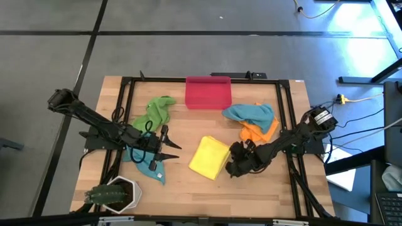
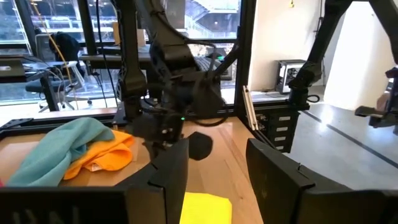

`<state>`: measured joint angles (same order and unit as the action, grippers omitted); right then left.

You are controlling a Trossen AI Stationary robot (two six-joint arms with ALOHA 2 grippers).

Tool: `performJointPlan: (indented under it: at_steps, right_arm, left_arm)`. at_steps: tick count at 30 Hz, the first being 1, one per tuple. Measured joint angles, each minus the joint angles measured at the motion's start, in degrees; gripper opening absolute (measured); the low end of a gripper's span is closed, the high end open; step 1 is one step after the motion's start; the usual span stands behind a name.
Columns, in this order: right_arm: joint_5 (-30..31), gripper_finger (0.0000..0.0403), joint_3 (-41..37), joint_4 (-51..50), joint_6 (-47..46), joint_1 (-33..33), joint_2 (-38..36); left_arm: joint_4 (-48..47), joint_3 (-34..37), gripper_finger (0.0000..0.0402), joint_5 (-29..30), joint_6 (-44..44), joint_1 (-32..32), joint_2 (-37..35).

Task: Roll microfiber towels into tight, uniform cylinder then place into a basket
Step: Roll the yellow microfiber cloth

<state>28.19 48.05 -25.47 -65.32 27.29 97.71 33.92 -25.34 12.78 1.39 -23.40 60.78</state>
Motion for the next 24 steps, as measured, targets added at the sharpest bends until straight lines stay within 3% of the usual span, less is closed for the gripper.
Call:
performJointPlan:
  at_steps: [5,19,24]
  right_arm:
    - [0.0,0.001,-1.7,3.5,3.0,-3.8,0.0]
    - [-4.3,0.001,-4.5,24.6,24.5,-17.7,0.3]
    - [-7.8,0.0008,-4.1,22.9,27.7,-18.4,-0.9]
  left_arm:
    - [0.0,0.0,0.0151,0.0,-0.4,0.0,0.0]
    - [0.0,0.0,0.0151,0.0,-0.5,0.0,0.0]
    - [-0.2,0.0,0.0151,-0.6,-0.4,-0.1,0.0]
